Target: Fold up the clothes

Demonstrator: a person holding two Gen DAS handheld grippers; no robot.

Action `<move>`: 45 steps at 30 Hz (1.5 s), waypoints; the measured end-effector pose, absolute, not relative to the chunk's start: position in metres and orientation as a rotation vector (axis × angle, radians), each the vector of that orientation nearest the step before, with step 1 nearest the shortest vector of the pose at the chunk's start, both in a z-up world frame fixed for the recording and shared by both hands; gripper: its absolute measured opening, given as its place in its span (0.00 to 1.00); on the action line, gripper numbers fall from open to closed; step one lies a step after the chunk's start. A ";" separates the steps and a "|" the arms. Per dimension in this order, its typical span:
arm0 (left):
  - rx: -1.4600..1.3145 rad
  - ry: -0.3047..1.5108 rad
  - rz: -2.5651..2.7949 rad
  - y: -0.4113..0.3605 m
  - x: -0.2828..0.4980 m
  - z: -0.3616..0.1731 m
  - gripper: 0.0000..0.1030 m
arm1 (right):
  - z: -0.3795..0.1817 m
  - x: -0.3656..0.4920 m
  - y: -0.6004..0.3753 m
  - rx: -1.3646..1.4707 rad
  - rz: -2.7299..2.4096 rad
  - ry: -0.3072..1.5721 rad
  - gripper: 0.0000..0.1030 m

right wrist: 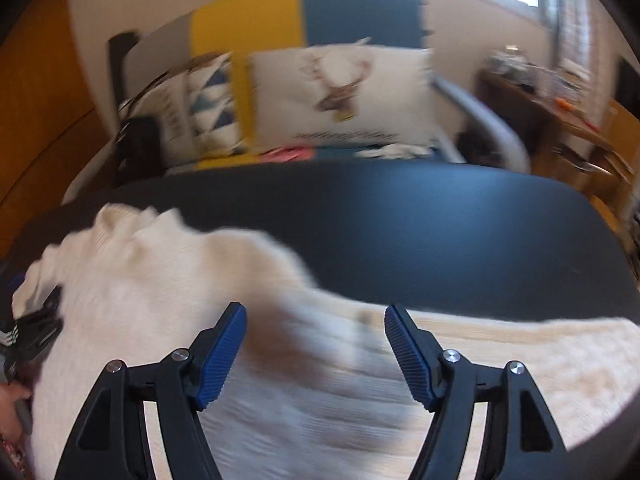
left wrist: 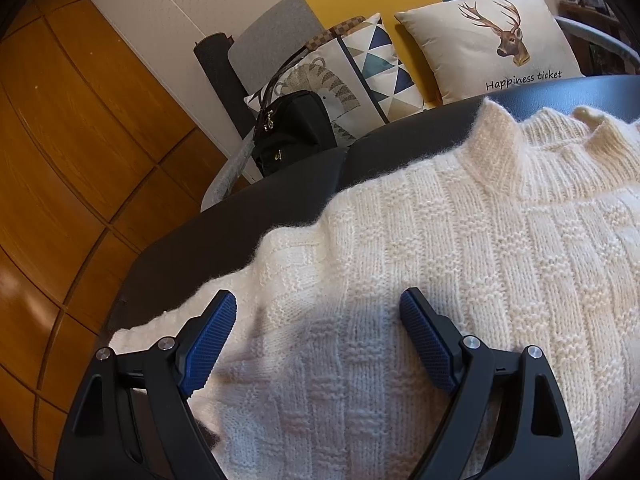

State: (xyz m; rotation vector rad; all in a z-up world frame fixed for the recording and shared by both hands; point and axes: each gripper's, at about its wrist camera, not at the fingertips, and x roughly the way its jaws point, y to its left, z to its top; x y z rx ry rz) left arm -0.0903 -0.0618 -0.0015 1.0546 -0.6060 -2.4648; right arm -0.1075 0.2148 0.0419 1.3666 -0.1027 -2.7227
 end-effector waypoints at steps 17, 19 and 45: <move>1.075 -0.493 -2.492 -0.077 -0.090 -0.003 0.92 | 0.015 -0.130 0.245 1.421 -2.850 -0.139 0.76; 1.080 -0.480 -2.496 -0.078 -0.091 -0.003 0.92 | 0.028 -0.114 0.257 1.331 -2.840 -0.210 0.73; 1.114 -0.390 -2.517 -0.088 -0.091 -0.003 0.97 | -0.008 -0.046 0.392 1.566 -3.050 -0.253 0.78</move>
